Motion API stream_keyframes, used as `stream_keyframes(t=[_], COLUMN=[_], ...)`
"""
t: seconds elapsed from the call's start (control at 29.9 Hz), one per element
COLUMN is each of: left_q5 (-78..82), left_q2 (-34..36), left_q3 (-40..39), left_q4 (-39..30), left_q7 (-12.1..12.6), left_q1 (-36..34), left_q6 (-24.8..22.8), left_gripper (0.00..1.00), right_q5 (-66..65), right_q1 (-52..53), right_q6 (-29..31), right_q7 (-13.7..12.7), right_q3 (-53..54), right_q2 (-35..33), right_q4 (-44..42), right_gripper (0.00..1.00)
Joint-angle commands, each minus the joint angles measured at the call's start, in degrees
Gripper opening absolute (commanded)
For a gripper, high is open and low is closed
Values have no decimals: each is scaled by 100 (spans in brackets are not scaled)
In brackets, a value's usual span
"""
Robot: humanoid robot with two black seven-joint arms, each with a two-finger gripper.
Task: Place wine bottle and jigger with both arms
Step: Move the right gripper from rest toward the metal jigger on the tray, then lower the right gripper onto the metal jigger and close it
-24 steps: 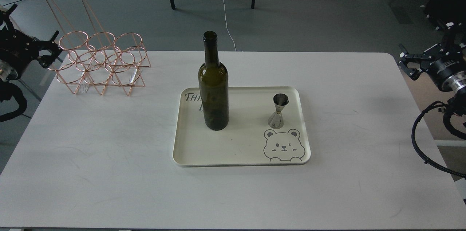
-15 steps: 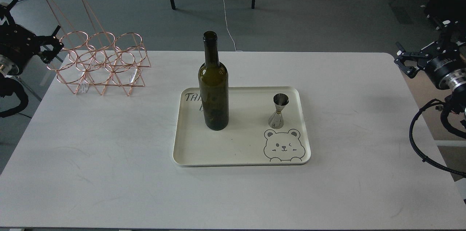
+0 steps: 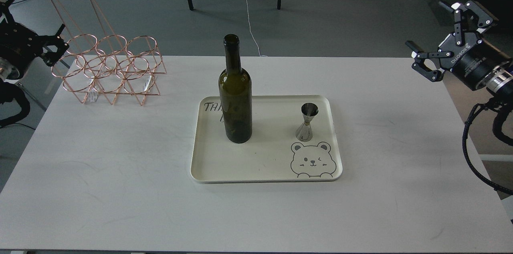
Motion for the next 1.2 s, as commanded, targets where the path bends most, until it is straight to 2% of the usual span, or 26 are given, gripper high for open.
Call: stream_keyframes(t=[0.0,0.17,0.37,0.53,0.7,0.87,0.97,1.04,1.17], left_q5=[29,126,117,126,135,135,144,144,153], left_q2=[16,16,-63,-63,-28,-28,-28,-19,-10], left_q3=[24,32,-11,-3,6,6,6,6,-3], left_q4=[0,0,0,0,0,0,0,0,9], left_q7=[16,8,-10,-1,-1,-1,-1,-1,-1], left_q1=[3,3,21,21,21,29,29,29,21], left_q6=[0,0,0,0,0,0,0,0,0], left_gripper=[99,99,99,99,99,99,99,99,99], right_q5=[-1300,-3198,-6124,-7594,-8483,-8755,-9194,-9467,-9793], right_q1=[-275,-399,-399,-399,-417,-408,-390,-364,-311], right_q6=[-407,-1224,-1638,-2402,-2974,-3133,-3290,-3467,-3546], right_q7=[140,219,710,1089,1115,1247,1396,1414,1414], right_q3=[24,-29,-397,-1179,-1636,-1743,-1743,-1751,-1839], right_q2=[-128,-163,-5,-5,152,574,829,987,1295], right_q4=[821,1490,1859,1904,1729,1167,842,534,68], right_gripper=[99,99,99,98,97,94,89,81,79])
